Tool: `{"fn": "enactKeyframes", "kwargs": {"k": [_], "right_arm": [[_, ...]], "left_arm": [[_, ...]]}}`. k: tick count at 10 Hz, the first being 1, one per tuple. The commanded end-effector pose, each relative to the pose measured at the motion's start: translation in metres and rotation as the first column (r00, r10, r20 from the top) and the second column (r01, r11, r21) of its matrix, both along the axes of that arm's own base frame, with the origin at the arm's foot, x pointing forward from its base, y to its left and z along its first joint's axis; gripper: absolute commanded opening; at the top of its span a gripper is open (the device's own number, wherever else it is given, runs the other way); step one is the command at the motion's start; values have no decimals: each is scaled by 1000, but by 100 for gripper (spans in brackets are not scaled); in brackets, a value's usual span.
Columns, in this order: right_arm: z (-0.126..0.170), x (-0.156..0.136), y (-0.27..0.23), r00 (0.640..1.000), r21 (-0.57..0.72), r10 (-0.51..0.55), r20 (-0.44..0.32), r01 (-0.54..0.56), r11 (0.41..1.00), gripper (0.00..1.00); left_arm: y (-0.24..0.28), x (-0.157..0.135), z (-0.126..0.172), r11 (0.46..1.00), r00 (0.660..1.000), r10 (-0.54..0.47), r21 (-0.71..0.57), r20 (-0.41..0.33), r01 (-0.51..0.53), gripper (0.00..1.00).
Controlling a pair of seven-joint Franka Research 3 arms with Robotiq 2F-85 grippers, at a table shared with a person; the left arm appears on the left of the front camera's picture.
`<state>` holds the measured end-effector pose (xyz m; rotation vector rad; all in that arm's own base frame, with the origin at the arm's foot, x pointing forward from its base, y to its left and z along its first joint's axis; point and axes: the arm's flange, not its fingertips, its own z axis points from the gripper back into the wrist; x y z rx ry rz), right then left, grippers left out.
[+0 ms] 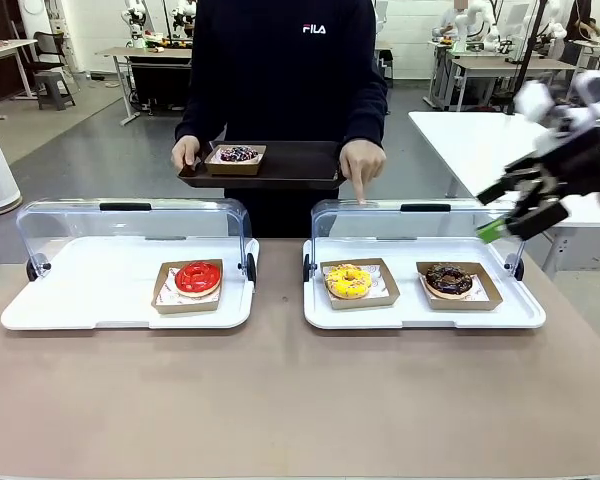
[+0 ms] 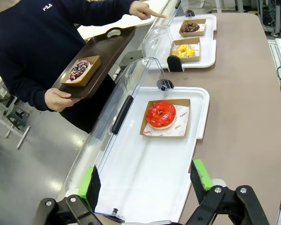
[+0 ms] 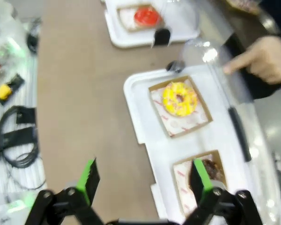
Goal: Provide the desired donut to the person.
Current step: Pick up and lift the Paper togo box containing the Donut pointed at by the person.
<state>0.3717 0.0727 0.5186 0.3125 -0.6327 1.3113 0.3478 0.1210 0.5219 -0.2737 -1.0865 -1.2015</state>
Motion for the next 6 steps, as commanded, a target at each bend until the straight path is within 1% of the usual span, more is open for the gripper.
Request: {"fn": "enactKeyframes", "kwargs": {"k": [1,2,3,4,6], "right_arm": [[-25,36,59,998,-184,56,-37,-62,981,100],[-47,48,78,994,-237,103,-48,-111,965,100],[-67,63,90,990,-271,133,-43,-140,952,100],[-97,74,102,978,-309,196,-67,-207,928,100],[-139,86,108,970,-364,243,5,-225,904,100]], "left_arm": [[2,1,-1,1000,1000,-8,-16,23,8,100],[2,1,-1,1000,1000,-8,-16,23,8,100],[2,1,-1,1000,1000,-8,-16,23,8,100],[2,1,-1,1000,1000,-8,-16,23,8,100],[2,1,-1,1000,1000,-8,-16,23,8,100]]}}
